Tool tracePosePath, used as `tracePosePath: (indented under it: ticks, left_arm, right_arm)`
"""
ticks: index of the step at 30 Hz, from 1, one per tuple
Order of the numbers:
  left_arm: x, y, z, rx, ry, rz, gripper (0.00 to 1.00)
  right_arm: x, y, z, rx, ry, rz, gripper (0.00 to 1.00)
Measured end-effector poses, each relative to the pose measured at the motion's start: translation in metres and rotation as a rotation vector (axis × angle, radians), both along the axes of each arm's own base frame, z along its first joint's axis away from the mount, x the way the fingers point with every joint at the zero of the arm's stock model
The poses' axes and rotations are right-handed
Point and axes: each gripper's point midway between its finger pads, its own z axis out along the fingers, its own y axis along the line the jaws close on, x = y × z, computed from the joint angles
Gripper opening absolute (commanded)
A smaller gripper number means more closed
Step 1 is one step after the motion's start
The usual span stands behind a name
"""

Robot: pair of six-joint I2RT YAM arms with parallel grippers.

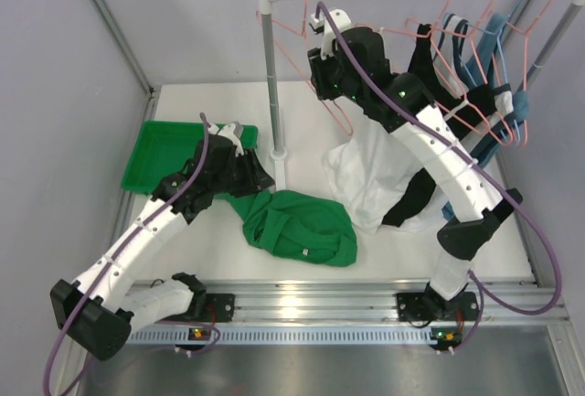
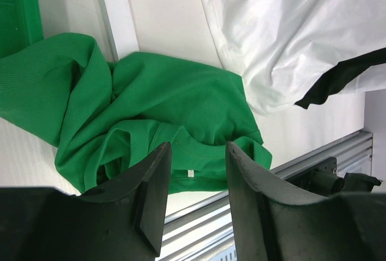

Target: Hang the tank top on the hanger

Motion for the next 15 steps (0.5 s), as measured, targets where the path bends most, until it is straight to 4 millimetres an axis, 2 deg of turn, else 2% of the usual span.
tracePosePath:
  ticks: [3,6,10,15]
  left_arm:
    - [0.0,0.0,0.0,0.0,0.0,0.0,0.46]
    - [0.0,0.0,0.0,0.0,0.0,0.0,0.47]
    - [0.0,0.0,0.0,0.0,0.0,0.0,0.46]
    - [0.0,0.0,0.0,0.0,0.0,-0.001,0.46]
  right_arm:
    - [0.0032,0.003,-0.004,-0.007,0.007,0.0,0.3]
    - [0.004,0.0036,-0.0083,-0.017,0.017,0.0,0.22]
    - [0.0044,0.0024,-0.0084,-0.025,0.014,-0.002,0.0]
    - [0.0061,-0.0006,-0.0077,-0.03,0.009,-0.021,0.0]
